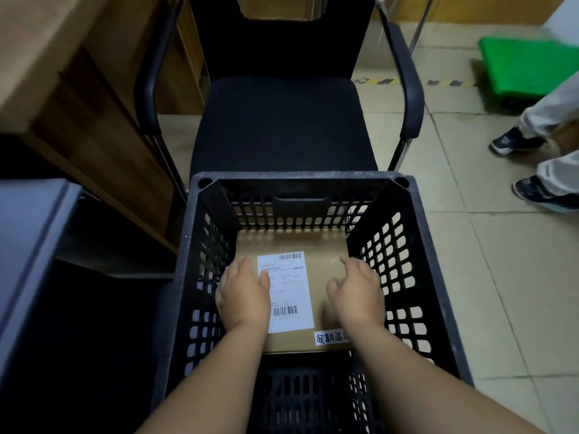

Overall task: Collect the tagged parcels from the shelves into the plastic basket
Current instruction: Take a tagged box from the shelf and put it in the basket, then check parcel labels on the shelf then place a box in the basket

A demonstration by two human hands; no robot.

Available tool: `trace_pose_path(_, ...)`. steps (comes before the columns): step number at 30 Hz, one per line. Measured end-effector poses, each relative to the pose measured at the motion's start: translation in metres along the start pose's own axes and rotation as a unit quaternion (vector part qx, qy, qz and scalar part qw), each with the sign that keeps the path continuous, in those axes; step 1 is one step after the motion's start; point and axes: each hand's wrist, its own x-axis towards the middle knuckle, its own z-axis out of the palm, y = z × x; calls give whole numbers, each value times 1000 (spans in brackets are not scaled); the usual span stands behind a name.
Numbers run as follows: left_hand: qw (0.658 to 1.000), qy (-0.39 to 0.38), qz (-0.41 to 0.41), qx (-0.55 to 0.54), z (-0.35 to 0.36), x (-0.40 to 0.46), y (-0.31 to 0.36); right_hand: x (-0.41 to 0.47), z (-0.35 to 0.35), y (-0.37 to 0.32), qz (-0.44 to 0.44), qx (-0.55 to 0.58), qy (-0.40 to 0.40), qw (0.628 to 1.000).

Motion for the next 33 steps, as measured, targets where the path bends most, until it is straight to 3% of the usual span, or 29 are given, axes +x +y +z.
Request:
trace_pose_path(5,981,19,150,123,-46,-15,31,-18,-43,-27,-66,-62,19,996)
trace_pose_path(10,965,51,200,160,-97,-42,56,-49,-90,-55,-124,-96,47,987)
trace_pose_path(17,960,103,214,150,-177,-89,86,-106,-161,-90,-170,-83,90,978)
trace_pose_path(22,954,131,206,172,-228,-142,101,-150,-212,-102,-189,-94,78,974)
trace_pose_path(33,957,208,128,156,-288,-328,111,-281,-311,-62,-310,-90,90,942)
